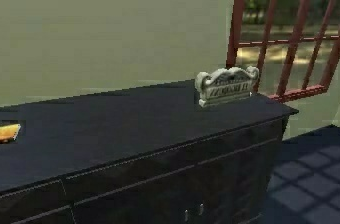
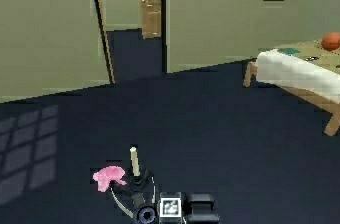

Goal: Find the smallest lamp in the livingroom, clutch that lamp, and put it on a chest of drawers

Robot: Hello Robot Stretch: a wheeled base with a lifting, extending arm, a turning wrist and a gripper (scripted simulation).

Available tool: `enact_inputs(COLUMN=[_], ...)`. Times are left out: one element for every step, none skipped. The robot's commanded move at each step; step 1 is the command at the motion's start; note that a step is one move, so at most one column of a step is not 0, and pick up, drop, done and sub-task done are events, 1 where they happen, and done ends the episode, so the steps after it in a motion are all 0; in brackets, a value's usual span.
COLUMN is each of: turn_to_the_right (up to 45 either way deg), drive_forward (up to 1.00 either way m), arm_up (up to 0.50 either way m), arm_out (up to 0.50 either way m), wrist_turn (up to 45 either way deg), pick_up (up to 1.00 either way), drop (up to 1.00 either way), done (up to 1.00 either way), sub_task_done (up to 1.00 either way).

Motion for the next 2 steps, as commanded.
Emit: enact_inputs(turn_to_the_right=[36.0,-45.0], drive_forward=[0.00,0.00], arm_up=[0.00,0.00], arm_out=[0.00,0.00], wrist_turn=[0.0,0.0], pick_up=[0.00,0.00], drop=[0.00,0.00], done=[0.00,0.00], sub_task_done=[0.00,0.00])
